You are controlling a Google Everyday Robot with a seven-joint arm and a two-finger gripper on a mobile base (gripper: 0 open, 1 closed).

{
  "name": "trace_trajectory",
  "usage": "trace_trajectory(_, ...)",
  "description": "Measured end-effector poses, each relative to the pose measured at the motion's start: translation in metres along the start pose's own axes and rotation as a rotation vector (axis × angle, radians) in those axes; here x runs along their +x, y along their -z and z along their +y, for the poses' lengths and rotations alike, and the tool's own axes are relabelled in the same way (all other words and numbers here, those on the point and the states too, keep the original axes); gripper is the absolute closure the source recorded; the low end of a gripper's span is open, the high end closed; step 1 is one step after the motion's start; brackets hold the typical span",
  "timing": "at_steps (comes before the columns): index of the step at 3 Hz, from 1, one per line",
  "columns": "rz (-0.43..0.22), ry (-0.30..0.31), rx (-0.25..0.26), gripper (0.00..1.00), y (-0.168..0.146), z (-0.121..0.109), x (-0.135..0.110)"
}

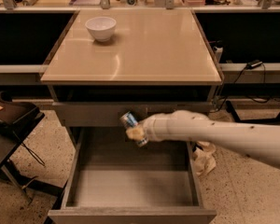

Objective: Pick redbull can from middle drawer and place on counter

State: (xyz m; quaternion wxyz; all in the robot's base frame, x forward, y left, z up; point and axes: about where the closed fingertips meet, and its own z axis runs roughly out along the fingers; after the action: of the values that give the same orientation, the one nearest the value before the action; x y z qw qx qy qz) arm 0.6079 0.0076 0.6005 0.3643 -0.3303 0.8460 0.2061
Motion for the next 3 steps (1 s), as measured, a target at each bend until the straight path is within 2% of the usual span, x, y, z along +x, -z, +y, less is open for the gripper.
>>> trace_trajectory(1,-0.018,-0.057,0.032,1.00,0.031,-0.036,-0.013)
trace_trajectory(2,-0.017,-0.055,0.032,1.00,0.031,-0.035,-0.013)
trace_trajectory(3,-0.038,-0.051,0.090,1.00,0.061,-0.040,-0.024)
